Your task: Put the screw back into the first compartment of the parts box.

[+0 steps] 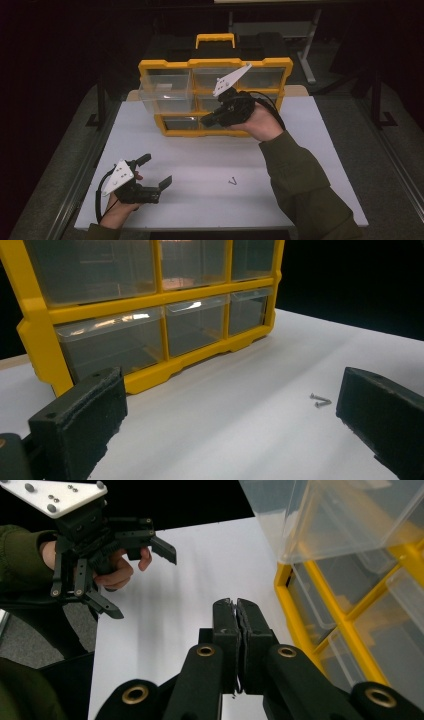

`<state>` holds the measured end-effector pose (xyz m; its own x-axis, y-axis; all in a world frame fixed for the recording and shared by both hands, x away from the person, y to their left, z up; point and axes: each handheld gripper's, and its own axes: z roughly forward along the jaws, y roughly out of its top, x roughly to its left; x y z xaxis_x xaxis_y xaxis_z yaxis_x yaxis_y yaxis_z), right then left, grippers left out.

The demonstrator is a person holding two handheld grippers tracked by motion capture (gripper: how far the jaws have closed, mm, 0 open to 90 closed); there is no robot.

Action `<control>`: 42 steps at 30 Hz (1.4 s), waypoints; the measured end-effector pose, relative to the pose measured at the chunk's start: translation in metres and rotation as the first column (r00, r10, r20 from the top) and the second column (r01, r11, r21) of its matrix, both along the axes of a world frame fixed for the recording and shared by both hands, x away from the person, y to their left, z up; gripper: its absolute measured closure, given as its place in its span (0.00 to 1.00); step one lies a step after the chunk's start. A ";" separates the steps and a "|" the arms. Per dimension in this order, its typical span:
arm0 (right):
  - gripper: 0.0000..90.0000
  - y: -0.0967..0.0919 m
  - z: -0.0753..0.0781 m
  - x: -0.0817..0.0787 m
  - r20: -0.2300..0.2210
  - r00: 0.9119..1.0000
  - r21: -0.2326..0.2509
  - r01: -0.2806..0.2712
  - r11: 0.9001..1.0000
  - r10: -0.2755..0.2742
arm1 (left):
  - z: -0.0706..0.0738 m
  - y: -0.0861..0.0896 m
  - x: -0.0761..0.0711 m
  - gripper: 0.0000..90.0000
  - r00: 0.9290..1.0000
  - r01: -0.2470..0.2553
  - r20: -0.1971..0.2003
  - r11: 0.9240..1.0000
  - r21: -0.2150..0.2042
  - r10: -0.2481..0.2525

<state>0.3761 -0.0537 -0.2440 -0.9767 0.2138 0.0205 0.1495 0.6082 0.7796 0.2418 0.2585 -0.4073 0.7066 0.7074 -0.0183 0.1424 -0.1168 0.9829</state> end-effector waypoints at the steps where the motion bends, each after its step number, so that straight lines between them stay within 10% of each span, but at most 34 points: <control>1: 0.97 0.000 0.002 0.000 0.000 1.000 0.003 0.001 1.000 -0.001 | 0.000 0.000 0.000 0.00 1.000 0.001 0.000 1.000 0.000 -0.001; 42: 0.97 0.025 0.078 0.019 0.057 0.998 0.065 -0.022 0.998 0.018 | -0.001 0.000 -0.001 0.00 1.000 -0.001 -0.004 1.000 0.008 0.001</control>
<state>0.3952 -0.0288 -0.1663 -0.9807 0.1944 -0.0217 0.0924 0.5577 0.8249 0.2408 0.2588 -0.4082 0.7059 0.7081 -0.0154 0.1460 -0.1241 0.9815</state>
